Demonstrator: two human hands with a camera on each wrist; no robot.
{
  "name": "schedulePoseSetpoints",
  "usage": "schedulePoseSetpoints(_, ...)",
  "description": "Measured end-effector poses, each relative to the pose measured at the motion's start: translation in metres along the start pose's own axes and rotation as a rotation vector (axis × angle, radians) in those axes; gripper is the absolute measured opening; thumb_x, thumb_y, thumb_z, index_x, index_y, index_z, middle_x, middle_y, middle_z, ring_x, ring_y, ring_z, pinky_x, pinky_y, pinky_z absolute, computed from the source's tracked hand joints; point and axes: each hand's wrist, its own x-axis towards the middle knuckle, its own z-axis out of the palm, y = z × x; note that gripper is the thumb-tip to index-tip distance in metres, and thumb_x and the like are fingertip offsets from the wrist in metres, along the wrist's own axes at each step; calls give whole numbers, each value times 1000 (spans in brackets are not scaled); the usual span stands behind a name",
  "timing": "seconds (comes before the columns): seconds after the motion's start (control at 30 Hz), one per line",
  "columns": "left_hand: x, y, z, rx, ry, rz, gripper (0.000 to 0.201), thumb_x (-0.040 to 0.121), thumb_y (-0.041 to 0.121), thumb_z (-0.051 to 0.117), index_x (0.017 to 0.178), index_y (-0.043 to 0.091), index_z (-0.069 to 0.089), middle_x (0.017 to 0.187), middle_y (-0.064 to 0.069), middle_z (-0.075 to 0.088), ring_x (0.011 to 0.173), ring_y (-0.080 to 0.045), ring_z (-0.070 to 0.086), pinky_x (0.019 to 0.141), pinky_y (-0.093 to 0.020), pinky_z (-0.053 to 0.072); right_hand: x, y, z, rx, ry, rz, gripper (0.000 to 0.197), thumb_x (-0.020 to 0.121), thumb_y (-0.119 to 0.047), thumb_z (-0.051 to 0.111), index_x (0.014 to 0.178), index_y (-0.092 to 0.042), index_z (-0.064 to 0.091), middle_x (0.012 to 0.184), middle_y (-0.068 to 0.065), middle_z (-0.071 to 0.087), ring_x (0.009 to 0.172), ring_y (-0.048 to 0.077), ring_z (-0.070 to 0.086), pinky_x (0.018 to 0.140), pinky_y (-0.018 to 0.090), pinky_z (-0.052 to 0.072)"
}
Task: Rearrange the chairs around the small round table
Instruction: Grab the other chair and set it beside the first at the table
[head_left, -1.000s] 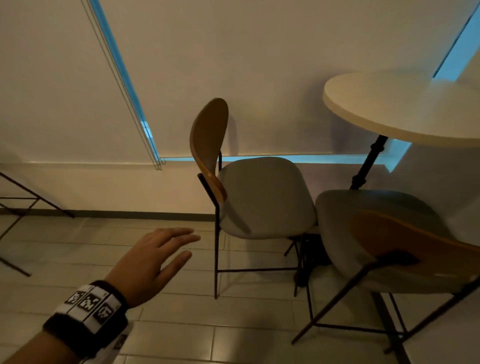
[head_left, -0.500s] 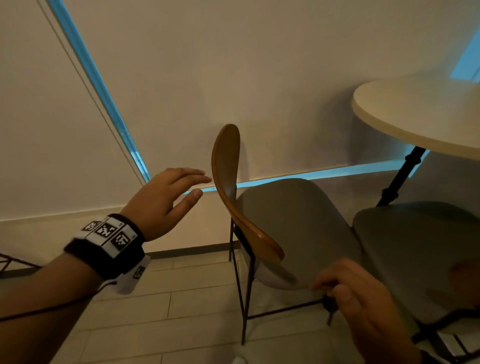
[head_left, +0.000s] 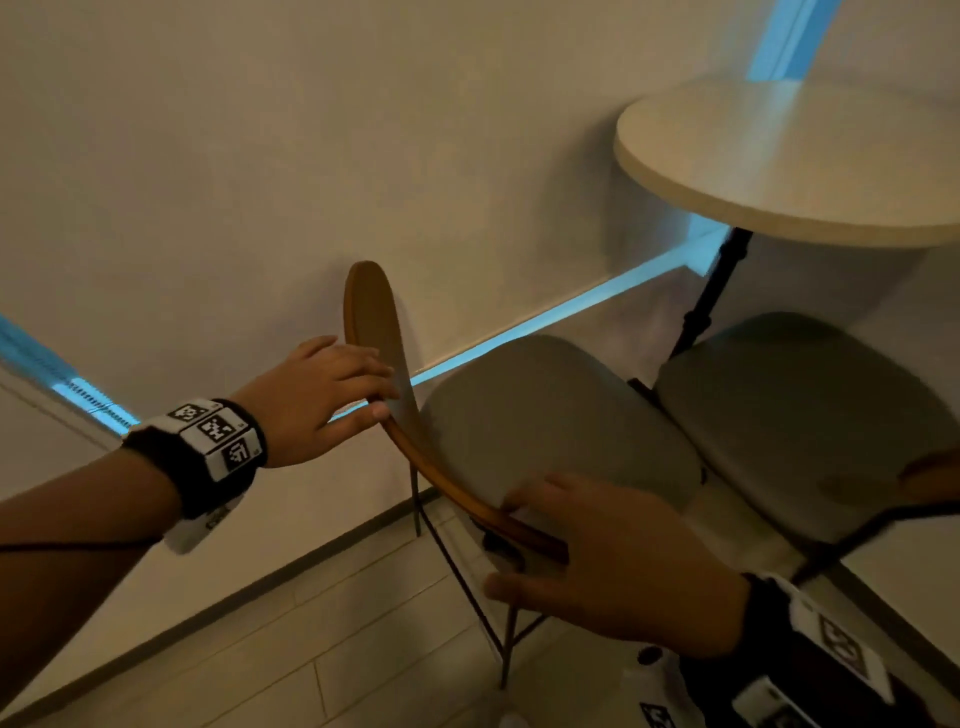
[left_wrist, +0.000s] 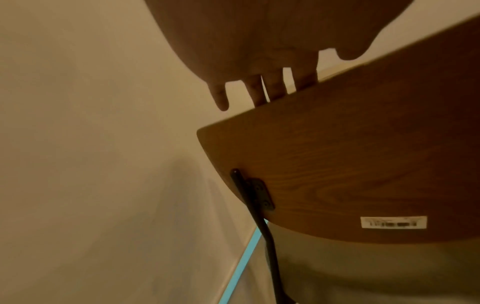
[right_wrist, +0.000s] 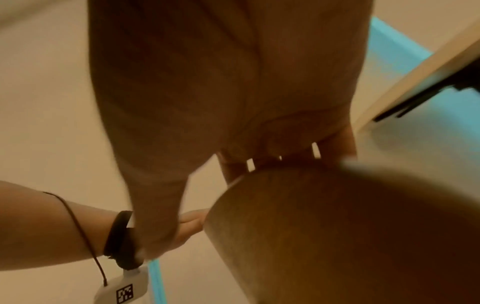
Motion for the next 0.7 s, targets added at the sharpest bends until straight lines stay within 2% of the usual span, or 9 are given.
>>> schedulePoseSetpoints(0.07,8,-14,12,10,28,60,48,104,55,22,118,31,62,127,5,63,133,-20,47,117,-52,23,-1,-5,23,40,82,92,58,86,-83,45,125,-42,58,105,-21,63,89,-2,59,71,10,44)
schedulePoseSetpoints(0.13,16,-23,21,6,66,122,48,104,52,21,108,28,62,115,4,64,127,-22,51,118,-52,19,1,-10,42,56,214,170,67,85,-87,30,119,-39,63,102,-16,69,90,2,64,71,15,48)
schedulePoseSetpoints(0.17,18,-26,24,4,96,145,48,104,51,20,105,27,62,111,3,62,122,-23,53,118,-52,17,1,-13,49,66,271,210,69,86,-87,28,116,-39,66,101,-15,70,88,2,64,68,12,45)
schedulePoseSetpoints(0.23,22,-29,28,-1,141,169,51,103,52,18,100,26,62,104,3,58,112,-24,54,117,-52,15,4,-16,54,67,327,289,54,92,-78,38,114,-40,69,97,-16,69,81,1,58,64,7,38)
schedulePoseSetpoints(0.27,23,-29,30,-2,153,183,52,102,54,19,99,25,62,102,4,57,109,-24,53,117,-51,14,7,-17,56,60,353,311,53,92,-78,40,111,-40,71,91,-16,68,76,1,58,64,9,41)
schedulePoseSetpoints(0.33,21,-30,33,-3,176,216,49,100,59,24,97,24,59,98,5,53,105,-23,51,115,-52,16,13,-21,61,12,440,320,69,88,-87,28,91,-35,74,71,-9,67,61,7,60,60,26,54)
schedulePoseSetpoints(0.4,23,-29,33,-18,211,251,44,100,60,27,92,24,52,93,8,45,100,-25,51,112,-55,20,16,-21,65,-31,504,340,83,85,-92,17,76,-30,72,59,-3,63,52,11,60,57,37,59)
schedulePoseSetpoints(0.57,26,-28,38,-30,232,244,54,99,63,21,89,20,52,90,7,40,95,-32,52,110,-56,22,18,-17,68,-50,498,347,83,84,-90,16,71,-29,71,57,-1,62,51,16,61,55,41,58)
schedulePoseSetpoints(0.7,25,-28,41,-31,243,233,55,99,63,21,88,20,53,90,7,41,96,-31,52,112,-54,20,15,-23,64,-25,439,358,81,84,-87,21,76,-25,73,63,1,66,57,17,63,59,35,58)
